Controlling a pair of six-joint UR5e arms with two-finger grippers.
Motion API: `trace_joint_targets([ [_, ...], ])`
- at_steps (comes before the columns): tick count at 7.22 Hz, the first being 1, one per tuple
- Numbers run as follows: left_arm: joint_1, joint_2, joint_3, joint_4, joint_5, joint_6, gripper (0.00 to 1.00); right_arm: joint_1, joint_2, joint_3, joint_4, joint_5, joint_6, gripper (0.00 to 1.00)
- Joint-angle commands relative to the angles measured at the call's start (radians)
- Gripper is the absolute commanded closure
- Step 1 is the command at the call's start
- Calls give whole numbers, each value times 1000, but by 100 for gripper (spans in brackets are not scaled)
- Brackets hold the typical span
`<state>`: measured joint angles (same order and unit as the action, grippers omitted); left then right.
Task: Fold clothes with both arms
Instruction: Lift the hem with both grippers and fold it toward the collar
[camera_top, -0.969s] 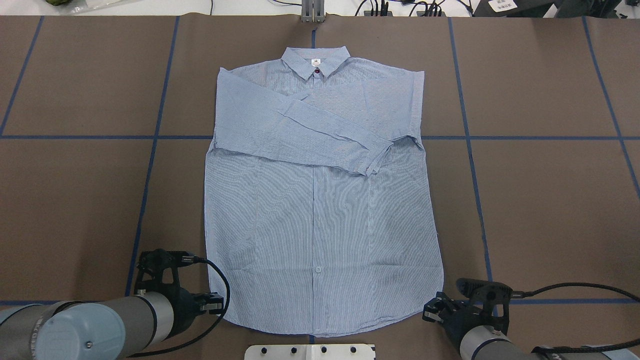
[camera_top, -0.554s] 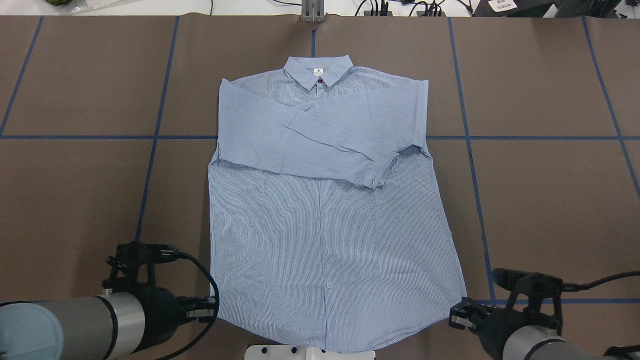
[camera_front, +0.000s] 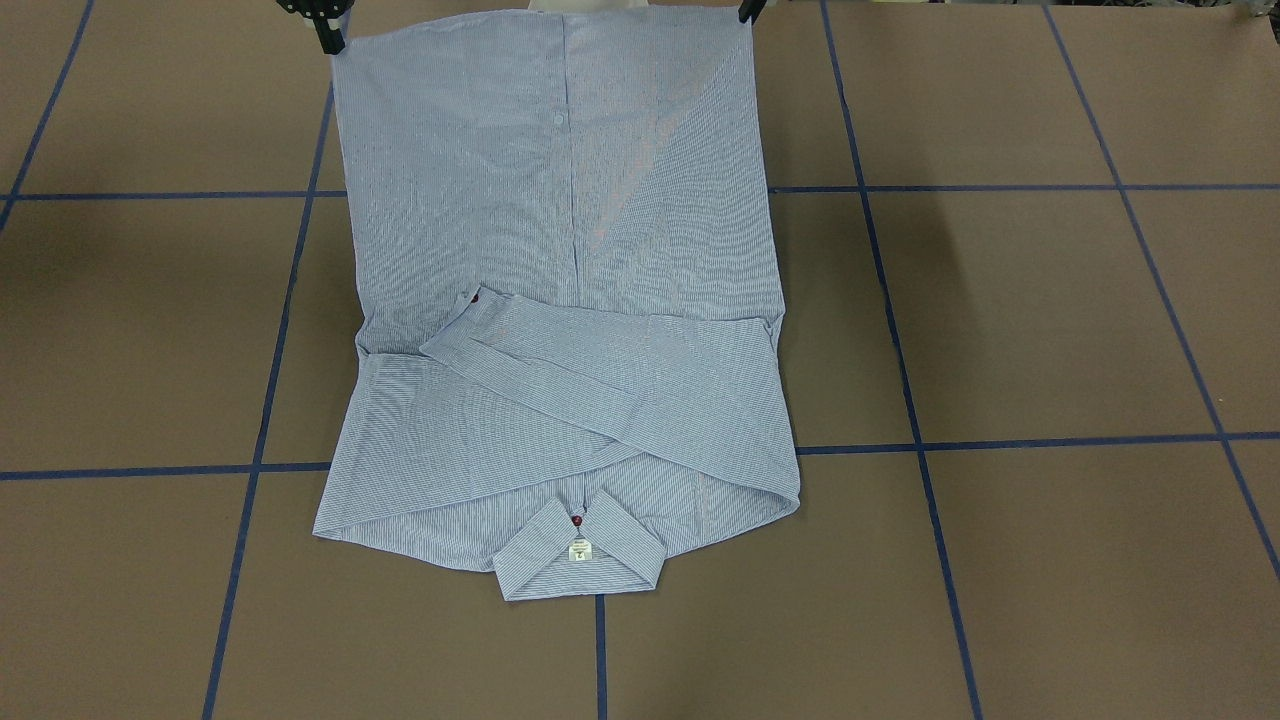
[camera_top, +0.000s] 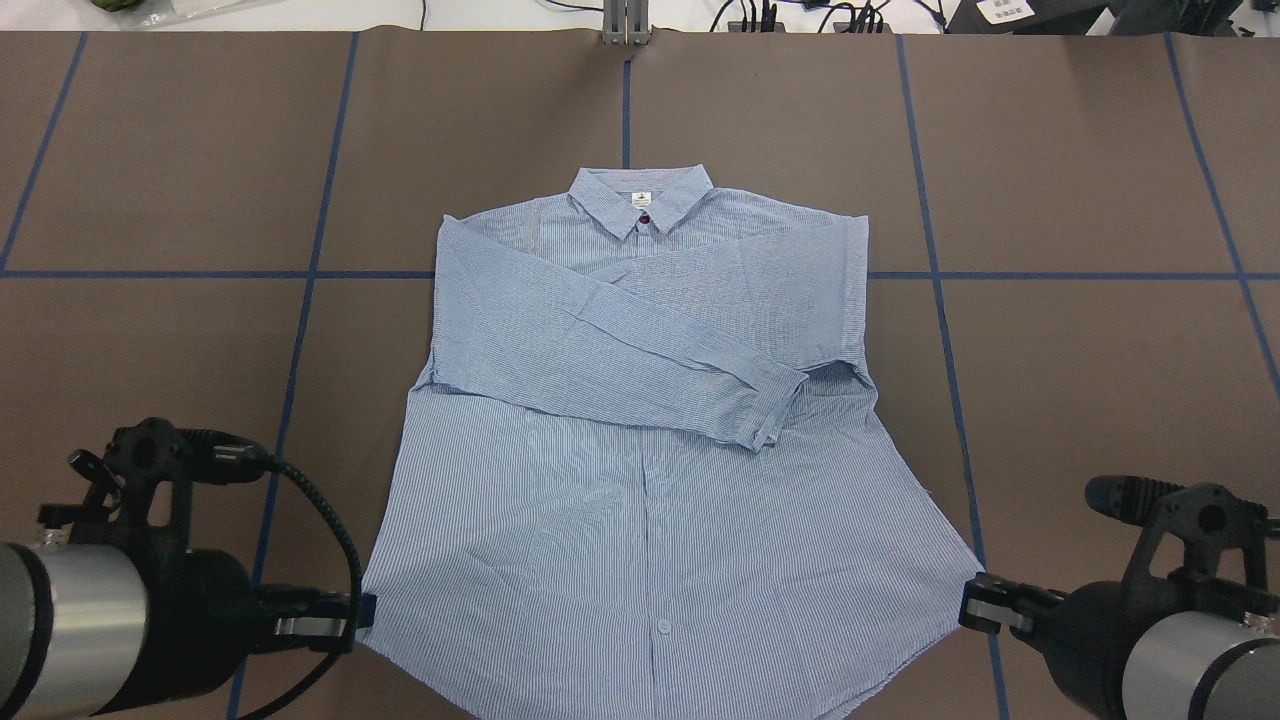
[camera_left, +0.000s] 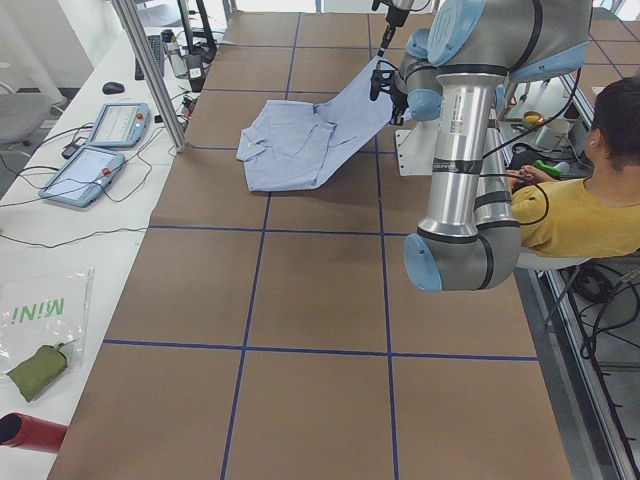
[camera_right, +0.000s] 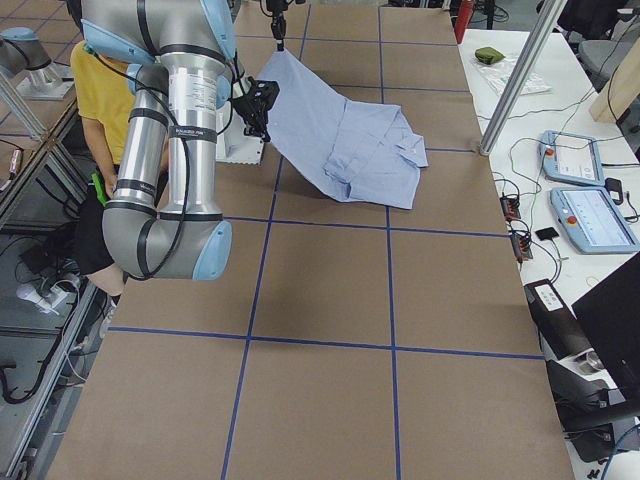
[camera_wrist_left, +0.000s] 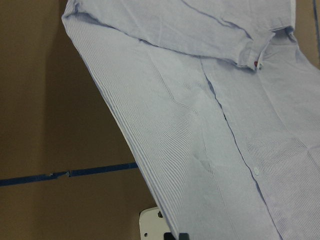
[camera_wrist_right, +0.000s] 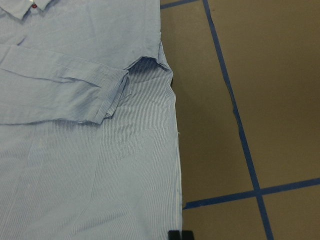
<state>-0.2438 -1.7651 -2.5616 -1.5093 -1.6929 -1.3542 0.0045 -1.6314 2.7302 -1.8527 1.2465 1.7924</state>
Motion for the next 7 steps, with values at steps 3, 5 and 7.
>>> trace_joint_targets([
  [3,-260,-221,299,17,13,150,100,320,255,-191,-8,31,-164,100],
  [5,-386,-293,358,12,12,201,100,467,389,-338,-8,41,-229,100],
  [7,-440,-374,539,-20,68,217,100,584,490,-545,9,42,-298,100],
])
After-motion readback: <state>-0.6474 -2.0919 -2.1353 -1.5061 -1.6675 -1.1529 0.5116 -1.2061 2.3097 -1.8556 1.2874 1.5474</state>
